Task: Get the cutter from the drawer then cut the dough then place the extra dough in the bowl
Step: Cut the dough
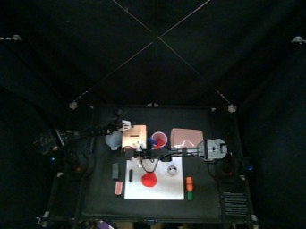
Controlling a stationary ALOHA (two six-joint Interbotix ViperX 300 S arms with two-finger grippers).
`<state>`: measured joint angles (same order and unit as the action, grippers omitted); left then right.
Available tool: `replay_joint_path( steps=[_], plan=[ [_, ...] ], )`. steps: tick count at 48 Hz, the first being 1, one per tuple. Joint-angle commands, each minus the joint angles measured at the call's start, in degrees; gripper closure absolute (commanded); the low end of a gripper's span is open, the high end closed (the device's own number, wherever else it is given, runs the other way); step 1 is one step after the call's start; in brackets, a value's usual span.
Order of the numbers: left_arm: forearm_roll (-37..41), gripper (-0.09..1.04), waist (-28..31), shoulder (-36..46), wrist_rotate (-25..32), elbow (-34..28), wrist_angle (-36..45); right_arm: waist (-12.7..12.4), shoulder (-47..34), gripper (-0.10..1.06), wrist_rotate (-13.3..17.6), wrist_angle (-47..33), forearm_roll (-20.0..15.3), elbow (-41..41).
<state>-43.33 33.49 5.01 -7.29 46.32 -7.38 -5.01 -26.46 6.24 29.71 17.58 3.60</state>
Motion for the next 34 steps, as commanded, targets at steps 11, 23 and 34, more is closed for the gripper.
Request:
replay_joint_path(
  steps=[11, 23, 34],
  plan=[
    [0.09, 0.65, -1.58, -1.76, 0.0, -2.55, 0.26, -1.76, 2.11, 0.64, 0.09, 0.88, -0.09, 2.02],
    [0.35, 0.65, -1.58, 0.7, 0.35, -1.93, -2.02, 0.35, 2.72, 0.64, -0.09, -0.18, -0.18, 3.78],
    [8.17, 0.65, -1.58, 9.49, 0.44, 1.93, -5.89, 5.19, 6.24, 0.64, -0.09, -1.93, -0.09, 3.69]
  ],
)
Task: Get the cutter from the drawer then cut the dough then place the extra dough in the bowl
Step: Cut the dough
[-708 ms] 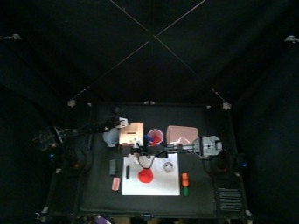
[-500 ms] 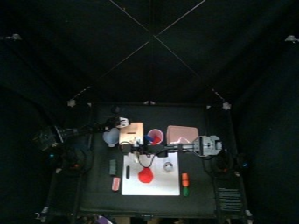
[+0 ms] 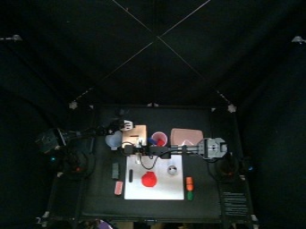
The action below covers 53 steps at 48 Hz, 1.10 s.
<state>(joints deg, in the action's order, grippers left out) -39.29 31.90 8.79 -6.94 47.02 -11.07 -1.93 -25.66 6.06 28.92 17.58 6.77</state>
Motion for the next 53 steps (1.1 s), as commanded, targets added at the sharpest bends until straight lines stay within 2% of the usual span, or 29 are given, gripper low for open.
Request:
replay_joint_path(
  steps=[1, 5, 10, 18, 24, 32, 41, 45, 50, 53],
  plan=[
    [5.36, 0.65, 0.0, 7.21, 0.09, 2.02, -2.64, 2.46, 6.33, 0.64, 0.09, -1.58, -0.18, -0.09],
    [10.02, 0.65, -0.7, 12.22, 0.09, 4.66, -3.08, 3.43, 9.58, 0.64, 0.18, -4.13, -0.88, -3.52],
    [16.96, 0.65, -5.27, 19.25, 0.0, 8.35, -3.96, 4.22, 15.47, 0.64, 0.18, -9.67, -4.31, -11.43],
    [25.49, 0.64, -16.79, 27.95, 0.09, 14.06, -9.23, 5.27, 27.07, 0.64, 0.09, -20.65, -13.27, -29.62],
    [30.5, 0.6, -22.68, 28.48, 0.0, 16.26, -10.99, 7.38, 34.54, 0.64, 0.18, -24.08, -18.37, -40.61],
    [32.61, 0.44, -27.51, 27.33, 0.0, 18.11, -11.34, 10.2, 42.8, 0.59, 0.18, -24.61, -26.98, -50.71],
    [36.65, 0.22, -33.13, 24.26, 0.09, 18.54, -12.66, 12.22, 51.42, 0.37, 0.18, -24.43, -34.37, -61.52],
    [36.83, 0.16, -34.1, 22.76, -0.09, 18.54, -13.45, 12.13, 54.93, 0.27, 0.18, -24.26, -35.77, -65.74],
    [35.6, 0.14, -34.1, 20.74, -0.18, 18.46, -14.68, 11.87, 57.3, 0.21, 0.09, -24.35, -35.42, -69.52],
    [34.8, 0.14, -34.1, 19.6, -0.09, 18.37, -16.08, 10.9, 56.87, 0.19, 0.09, -24.61, -34.72, -71.28]
  ],
)
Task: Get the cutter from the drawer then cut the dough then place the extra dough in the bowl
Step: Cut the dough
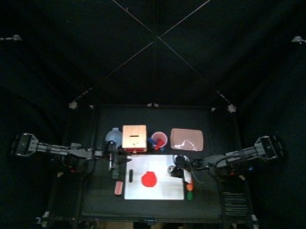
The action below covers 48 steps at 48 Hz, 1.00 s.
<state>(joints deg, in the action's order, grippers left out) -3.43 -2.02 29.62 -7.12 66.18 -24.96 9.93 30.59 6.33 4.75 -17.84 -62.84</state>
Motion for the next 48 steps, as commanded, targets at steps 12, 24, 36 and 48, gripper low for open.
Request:
replay_joint_path(
  steps=[12, 24, 36, 48],
  plan=[
    [-2.46, 0.14, -0.26, -5.8, -0.09, -1.14, -7.47, -5.54, -2.2, 0.18, -0.26, -7.29, 8.35, -4.83],
    [-3.78, 0.14, -0.26, -9.05, 0.09, -1.93, -8.26, -5.89, -8.88, 0.19, -0.44, -13.97, 9.58, -4.39],
    [-3.87, 0.14, -0.26, -9.4, -0.09, -1.85, -8.26, -5.54, -14.68, 0.2, -0.44, -14.5, 10.63, -0.79],
    [-3.87, 0.14, -0.35, -9.4, -0.09, -1.76, -8.26, -5.36, -15.47, 0.36, -0.44, -14.5, 10.63, 0.88]
  ],
)
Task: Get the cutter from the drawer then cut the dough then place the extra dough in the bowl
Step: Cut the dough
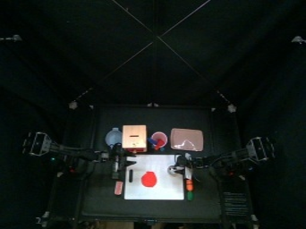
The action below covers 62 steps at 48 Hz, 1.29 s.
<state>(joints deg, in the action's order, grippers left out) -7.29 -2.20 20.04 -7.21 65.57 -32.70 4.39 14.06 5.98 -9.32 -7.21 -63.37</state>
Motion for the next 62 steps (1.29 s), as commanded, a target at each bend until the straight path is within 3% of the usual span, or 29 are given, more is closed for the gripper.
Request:
replay_joint_path(
  steps=[1, 14, 28, 50, 62],
  plan=[
    [0.0, 0.14, -0.18, 0.26, 0.0, -1.05, -0.53, 0.18, 1.14, 0.37, -0.26, -0.44, 0.0, 1.67],
    [0.0, 0.14, -0.18, 0.26, 0.09, -0.35, -0.53, 0.35, 0.26, 0.4, -0.62, -0.53, 1.67, 8.79],
    [0.0, 0.14, -0.88, 1.14, 0.0, 2.29, -0.53, 2.11, -10.46, 0.4, -0.18, -0.53, 6.86, 20.83],
    [0.09, 0.14, -1.23, 2.29, -0.09, 3.69, -0.44, 5.54, -16.0, 0.4, 0.09, 0.7, 4.57, 26.98],
    [0.0, 0.14, -1.23, 2.2, -0.09, 4.13, -0.53, 5.71, -18.37, 0.39, 0.09, 2.46, 3.69, 28.92]
  ],
)
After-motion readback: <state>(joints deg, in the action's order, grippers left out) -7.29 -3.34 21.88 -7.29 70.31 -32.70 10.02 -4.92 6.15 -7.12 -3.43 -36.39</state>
